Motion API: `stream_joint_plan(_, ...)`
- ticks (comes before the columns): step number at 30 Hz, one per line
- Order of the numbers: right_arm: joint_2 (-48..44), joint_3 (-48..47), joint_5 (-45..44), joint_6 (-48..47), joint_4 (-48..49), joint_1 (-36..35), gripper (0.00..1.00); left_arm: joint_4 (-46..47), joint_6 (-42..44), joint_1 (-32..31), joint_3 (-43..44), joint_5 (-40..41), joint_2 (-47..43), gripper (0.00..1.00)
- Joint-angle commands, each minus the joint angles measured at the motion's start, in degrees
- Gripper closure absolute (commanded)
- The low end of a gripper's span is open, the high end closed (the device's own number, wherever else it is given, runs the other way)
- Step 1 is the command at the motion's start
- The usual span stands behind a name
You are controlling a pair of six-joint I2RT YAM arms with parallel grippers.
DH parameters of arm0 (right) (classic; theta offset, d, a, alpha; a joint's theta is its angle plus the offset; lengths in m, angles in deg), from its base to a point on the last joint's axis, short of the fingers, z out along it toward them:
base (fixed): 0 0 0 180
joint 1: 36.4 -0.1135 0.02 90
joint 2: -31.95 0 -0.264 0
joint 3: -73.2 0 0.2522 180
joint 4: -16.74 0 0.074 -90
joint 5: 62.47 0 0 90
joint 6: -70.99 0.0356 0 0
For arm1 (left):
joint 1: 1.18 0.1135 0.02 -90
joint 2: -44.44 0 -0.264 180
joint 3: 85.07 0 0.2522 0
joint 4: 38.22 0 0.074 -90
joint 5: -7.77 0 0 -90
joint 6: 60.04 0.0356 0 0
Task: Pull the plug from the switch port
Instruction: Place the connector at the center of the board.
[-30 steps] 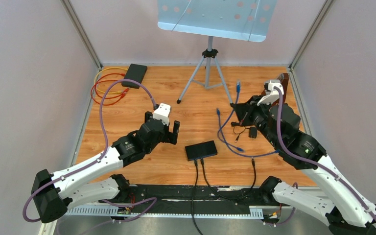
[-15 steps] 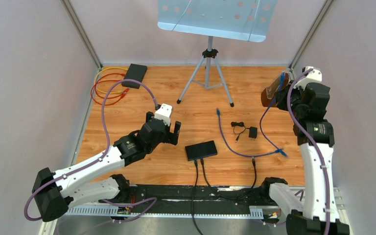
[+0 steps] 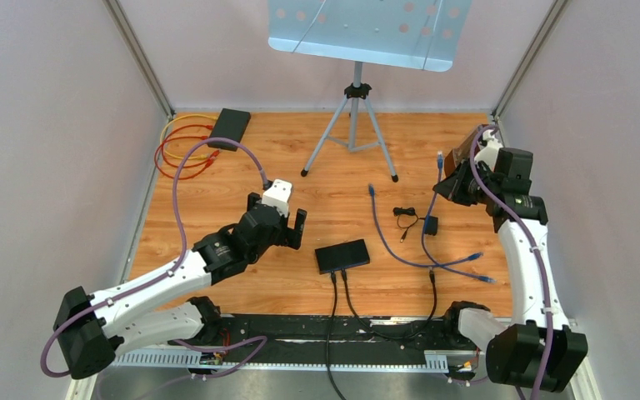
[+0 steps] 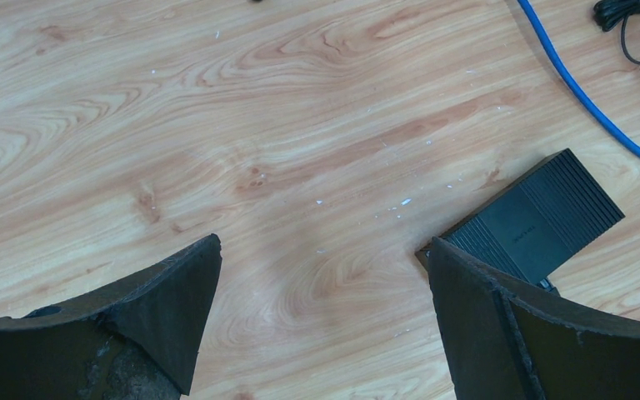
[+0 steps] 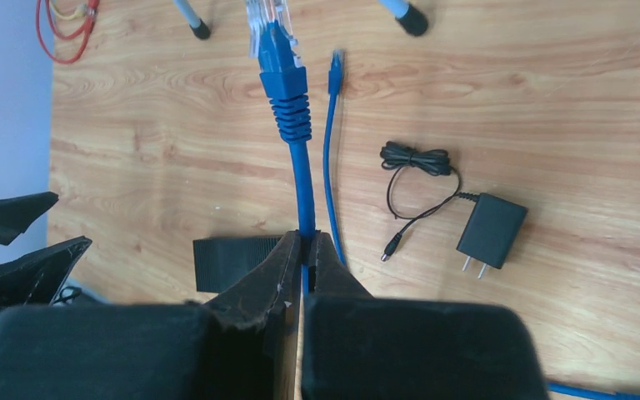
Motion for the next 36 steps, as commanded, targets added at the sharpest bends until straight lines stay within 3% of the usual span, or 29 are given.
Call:
stream_joint_plan(1,4.3,2.1,7.0,1.0,4.4,0.0,0.99,2.2,-0.7,0.2,1.1,-0.1,0.1,0.00)
stream_joint_plan(20,12.3,-6.0,2.7,-0.3,5.9,-1.7,0.96,2.6,-0.1,0.2,1.4,-0.5,1.9,0.00)
stream_joint_plan(30,19.4,-4.8,-4.1,-5.3,7.0,-13.0,0.96,2.7,-0.1,0.2,1.2,-0.8,2.6,0.00)
stream_joint_plan(36,20.7,-3.4,-1.5,-3.0,8.1,-14.3,0.95,2.8,-0.2,0.2,0.4,-0.6,2.2,0.00)
